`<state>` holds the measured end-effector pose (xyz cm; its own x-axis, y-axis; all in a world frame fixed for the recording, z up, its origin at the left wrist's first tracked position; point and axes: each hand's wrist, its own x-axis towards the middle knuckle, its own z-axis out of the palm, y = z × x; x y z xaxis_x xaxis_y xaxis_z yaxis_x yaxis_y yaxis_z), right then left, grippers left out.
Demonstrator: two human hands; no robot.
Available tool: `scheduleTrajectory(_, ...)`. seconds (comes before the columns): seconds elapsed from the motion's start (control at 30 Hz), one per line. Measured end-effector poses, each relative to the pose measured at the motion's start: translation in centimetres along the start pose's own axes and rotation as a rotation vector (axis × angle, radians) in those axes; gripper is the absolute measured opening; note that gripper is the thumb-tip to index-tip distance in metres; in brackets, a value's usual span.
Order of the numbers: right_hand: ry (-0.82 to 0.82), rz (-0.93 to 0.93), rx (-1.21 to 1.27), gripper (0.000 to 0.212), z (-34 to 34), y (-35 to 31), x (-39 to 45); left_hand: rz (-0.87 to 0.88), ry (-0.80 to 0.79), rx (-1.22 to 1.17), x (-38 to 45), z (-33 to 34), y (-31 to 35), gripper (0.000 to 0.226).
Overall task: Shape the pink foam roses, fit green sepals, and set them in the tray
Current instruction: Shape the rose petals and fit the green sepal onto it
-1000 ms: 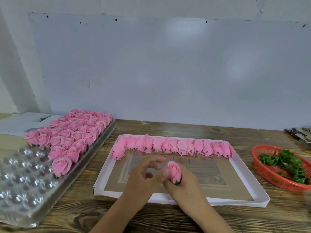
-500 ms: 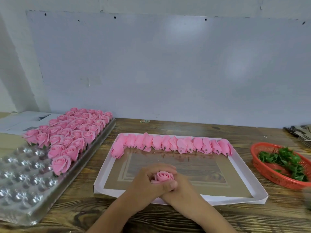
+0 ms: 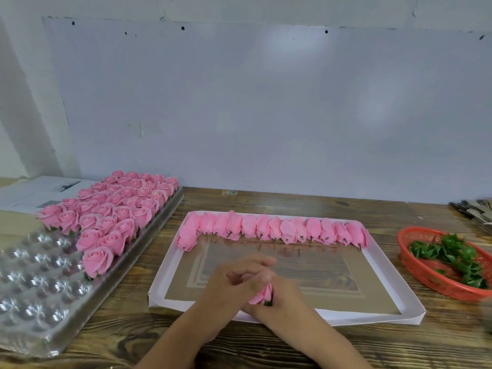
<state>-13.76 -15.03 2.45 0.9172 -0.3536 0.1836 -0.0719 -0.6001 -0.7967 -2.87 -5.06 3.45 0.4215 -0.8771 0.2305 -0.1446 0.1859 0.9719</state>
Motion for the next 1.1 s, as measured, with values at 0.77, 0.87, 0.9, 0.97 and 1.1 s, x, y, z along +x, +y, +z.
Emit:
scheduleTrajectory(0.77, 0.132, -0.006, 0.136, 0.024, 0.0, 0.8, -0.1, -0.044, 0.098, -0.083, 0.1, 0.0, 0.2, 0.026)
scheduleTrajectory(0.87, 0.147, 0.005, 0.171, 0.026, 0.0, 1.0, 0.0, -0.051, 0.103, -0.112, 0.2, 0.0, -0.1, 0.029)
scheduleTrajectory(0.9, 0.153, 0.003, 0.185, 0.026, 0.0, 0.9, 0.0, -0.053, 0.1, -0.127, 0.2, 0.0, -0.2, 0.03)
scheduleTrajectory(0.97, 0.156, -0.004, 0.214, 0.028, -0.1, 0.8, 0.0, -0.057, 0.079, -0.158, 0.2, 0.0, 0.0, 0.03)
scheduleTrajectory(1.1, 0.148, -0.003, 0.263, 0.035, -0.3, 0.7, 0.0, -0.063, 0.008, -0.191, 0.1, 0.2, 0.5, 0.035)
